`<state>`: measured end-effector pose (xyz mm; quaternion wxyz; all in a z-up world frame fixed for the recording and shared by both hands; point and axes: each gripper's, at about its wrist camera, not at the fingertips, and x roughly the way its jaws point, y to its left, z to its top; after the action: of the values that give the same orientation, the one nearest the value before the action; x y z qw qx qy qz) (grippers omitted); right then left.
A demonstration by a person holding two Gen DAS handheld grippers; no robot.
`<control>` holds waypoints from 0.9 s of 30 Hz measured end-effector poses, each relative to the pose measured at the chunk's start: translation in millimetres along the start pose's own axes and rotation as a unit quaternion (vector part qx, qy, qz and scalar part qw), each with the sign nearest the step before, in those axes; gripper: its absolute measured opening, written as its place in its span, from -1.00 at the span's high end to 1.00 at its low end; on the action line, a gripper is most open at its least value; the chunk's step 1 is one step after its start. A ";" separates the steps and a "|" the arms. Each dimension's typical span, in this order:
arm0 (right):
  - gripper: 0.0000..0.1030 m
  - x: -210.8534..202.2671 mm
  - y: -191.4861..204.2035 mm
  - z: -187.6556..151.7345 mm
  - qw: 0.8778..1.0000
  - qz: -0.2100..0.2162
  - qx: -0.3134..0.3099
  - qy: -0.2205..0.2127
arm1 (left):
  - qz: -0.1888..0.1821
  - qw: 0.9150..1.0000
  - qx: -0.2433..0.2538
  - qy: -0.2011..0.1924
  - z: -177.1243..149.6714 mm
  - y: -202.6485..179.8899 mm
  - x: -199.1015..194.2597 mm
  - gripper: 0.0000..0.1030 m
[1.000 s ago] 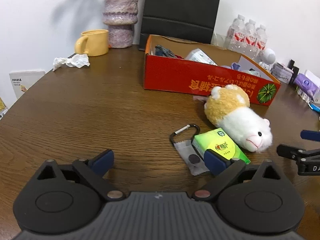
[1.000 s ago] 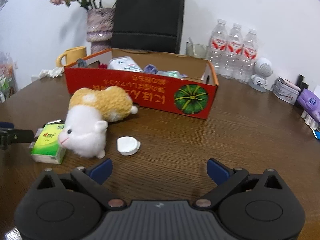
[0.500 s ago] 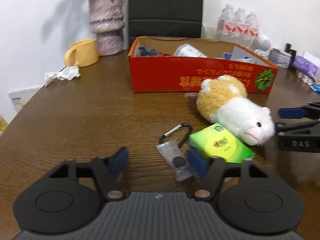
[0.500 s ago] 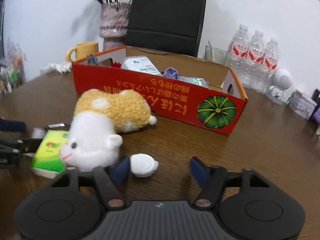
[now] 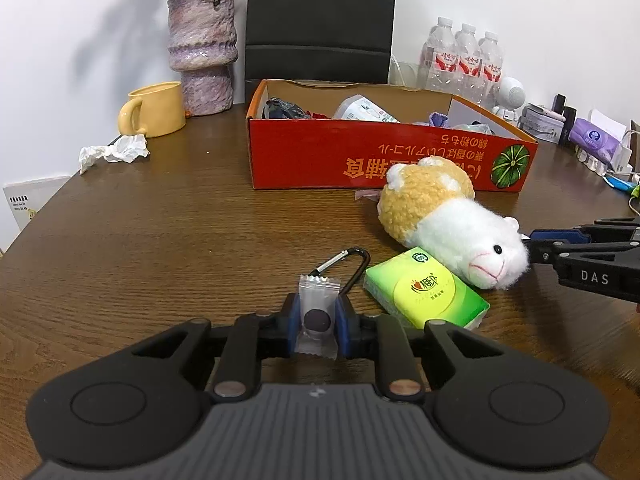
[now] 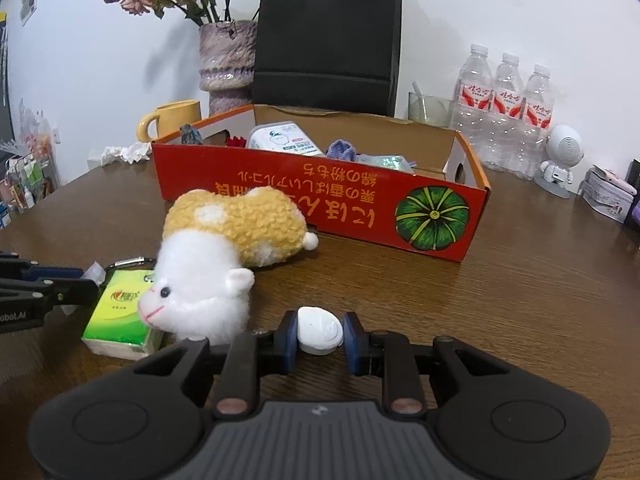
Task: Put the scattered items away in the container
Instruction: 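Grasp the candy packet with the left tool while the right tool grasps the white cap, then carry the candy packet and white cap into the box and open both tools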
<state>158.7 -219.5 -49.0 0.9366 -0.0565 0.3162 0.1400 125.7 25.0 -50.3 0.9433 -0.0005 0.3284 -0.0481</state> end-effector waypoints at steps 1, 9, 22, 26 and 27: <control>0.56 -1.0 -0.4 0.0 1.000 -0.001 0.001 -0.001 | 0.000 1.000 -0.001 -0.001 0.4 0.7 -0.8 0.62; 0.56 -9.1 -3.6 2.0 1.000 -0.005 0.009 -0.012 | -0.005 1.000 -0.008 -0.020 8.8 5.8 -11.4 0.62; 0.56 -23.7 -21.1 53.7 0.996 -0.022 0.028 -0.076 | -0.030 0.995 -0.021 -0.096 73.3 3.7 -13.2 0.62; 0.55 -17.4 -27.2 84.4 0.994 -0.028 0.033 -0.100 | -0.034 0.992 -0.020 -0.123 106.4 -1.1 -1.1 0.62; 0.55 -14.0 -28.9 92.2 0.993 -0.030 0.035 -0.106 | -0.036 0.991 -0.021 -0.128 114.8 -1.9 4.2 0.62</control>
<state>209.8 -232.3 33.2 0.9699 -0.0182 0.2183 0.1060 199.9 19.3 37.2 0.9750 -0.0378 0.2060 -0.0748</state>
